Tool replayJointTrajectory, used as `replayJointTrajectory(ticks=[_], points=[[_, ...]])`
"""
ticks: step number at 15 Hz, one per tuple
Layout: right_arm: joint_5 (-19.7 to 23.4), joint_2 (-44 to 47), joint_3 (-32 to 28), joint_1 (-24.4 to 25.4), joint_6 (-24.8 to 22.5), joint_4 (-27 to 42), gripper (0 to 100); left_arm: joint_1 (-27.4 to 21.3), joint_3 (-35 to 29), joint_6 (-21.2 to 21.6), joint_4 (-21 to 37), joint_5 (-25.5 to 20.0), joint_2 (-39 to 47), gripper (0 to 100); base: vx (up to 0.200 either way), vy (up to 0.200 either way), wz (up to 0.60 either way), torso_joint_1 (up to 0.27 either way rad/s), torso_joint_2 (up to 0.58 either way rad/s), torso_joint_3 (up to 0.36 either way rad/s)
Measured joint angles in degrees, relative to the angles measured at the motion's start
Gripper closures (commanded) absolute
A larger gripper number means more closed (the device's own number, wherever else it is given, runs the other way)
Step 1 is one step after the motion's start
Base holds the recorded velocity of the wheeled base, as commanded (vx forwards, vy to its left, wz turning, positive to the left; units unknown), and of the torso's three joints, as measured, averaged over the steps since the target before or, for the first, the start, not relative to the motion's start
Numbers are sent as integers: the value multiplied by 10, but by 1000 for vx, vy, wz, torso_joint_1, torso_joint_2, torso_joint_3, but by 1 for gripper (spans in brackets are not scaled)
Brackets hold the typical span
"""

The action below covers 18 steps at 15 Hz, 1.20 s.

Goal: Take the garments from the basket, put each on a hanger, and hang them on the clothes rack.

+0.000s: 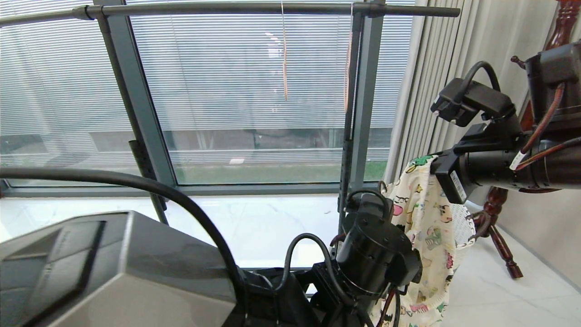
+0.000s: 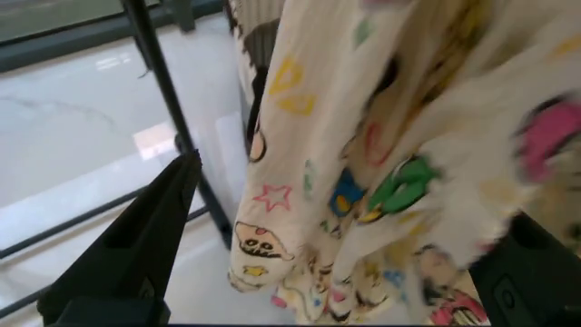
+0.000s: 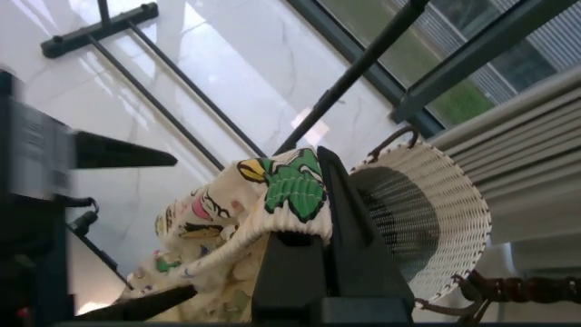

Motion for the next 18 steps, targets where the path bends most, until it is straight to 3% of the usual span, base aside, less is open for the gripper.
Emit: replayJointTrajectory(ticks=[4,8,9,12,14,18], points=[[-14,-14,-6,0,0,4,100,12,62,-2,-2,7,38,0,0,0,0,0,0,0],[-16,-20,-3,-15,1,4,100,34,145,-2,-3,30,18,0,0,0,0,0,0,0],[-16,-20,1,-16,1,3,100,35,168,-2,-4,31,4,100,0,0,0,0,0,0],[-23,-23,21,-17,1,1,100,41,217,-2,-4,39,-40,100,0,0,0,0,0,0],[-45,-32,51,-17,1,0,100,53,248,11,-4,102,-67,100,0,0,0,0,0,0],[-59,-87,157,-17,-1,0,100,91,291,47,-6,126,-149,100,0,0,0,0,0,0]])
